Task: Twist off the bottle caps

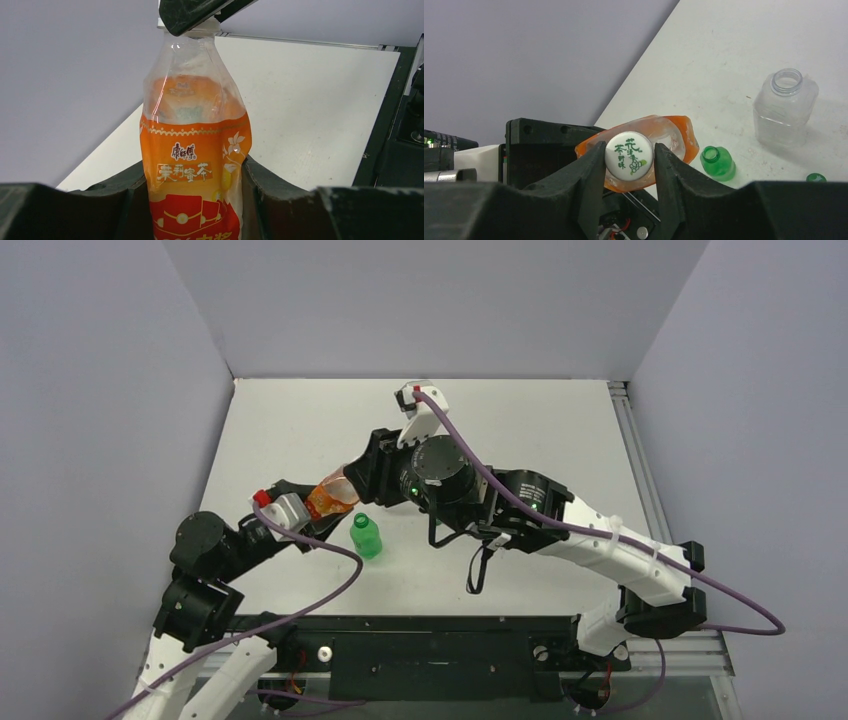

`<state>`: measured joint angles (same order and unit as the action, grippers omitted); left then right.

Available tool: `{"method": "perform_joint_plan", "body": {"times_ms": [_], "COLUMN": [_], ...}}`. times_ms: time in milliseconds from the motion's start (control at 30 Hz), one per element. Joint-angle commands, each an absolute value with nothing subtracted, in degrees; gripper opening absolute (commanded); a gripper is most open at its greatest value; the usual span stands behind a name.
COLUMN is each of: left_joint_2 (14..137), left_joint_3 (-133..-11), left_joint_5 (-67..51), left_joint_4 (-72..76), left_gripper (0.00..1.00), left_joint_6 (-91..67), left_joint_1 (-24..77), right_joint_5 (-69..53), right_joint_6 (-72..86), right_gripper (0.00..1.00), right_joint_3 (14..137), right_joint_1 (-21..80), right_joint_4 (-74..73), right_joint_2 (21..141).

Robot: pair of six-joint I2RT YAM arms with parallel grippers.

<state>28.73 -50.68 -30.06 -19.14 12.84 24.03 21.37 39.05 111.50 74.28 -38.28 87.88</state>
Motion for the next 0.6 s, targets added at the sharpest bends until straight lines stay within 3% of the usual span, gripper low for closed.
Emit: {"method": "perform_joint_plan", "body": {"times_ms": [0,33,100,367,567], "left_joint_2": [28.1,28.0,28.1,29.5,29.3], "left_joint_3": [-53.4,-53.4,-53.2,-53.8,-54.8], "left_joint_5": [-25.4,-25.0,-23.7,-24.9,-27.6], "left_joint_4": [-17.7,-17.5,-17.3,-16.5,-15.7], "left_gripper": [0.19,0.18,0.17,0.16,0.16], "left_joint_6": [10.2,9.6,6.1,-5.5,-7.5], "left_joint_1": [23.8,23.8,23.9,23.9,23.8], "right_joint_5": [24.7,26.4,27.8,36.0,36.2], "right_joint_6": [37.3,37.0,36.2,32.7,31.1], "right_gripper": [0.39,0.47,0.53,0.55,0.55], "right_joint_3": [113.1,113.1,113.6,126.1,128.1], "right_joint_1": [74.0,74.0,74.2,76.7,76.8], "right_joint_4": [-38.6,-38.8,-39.0,-43.9,-43.0], "right_joint_2": [82.9,82.6,82.7,91.7,94.7]}}
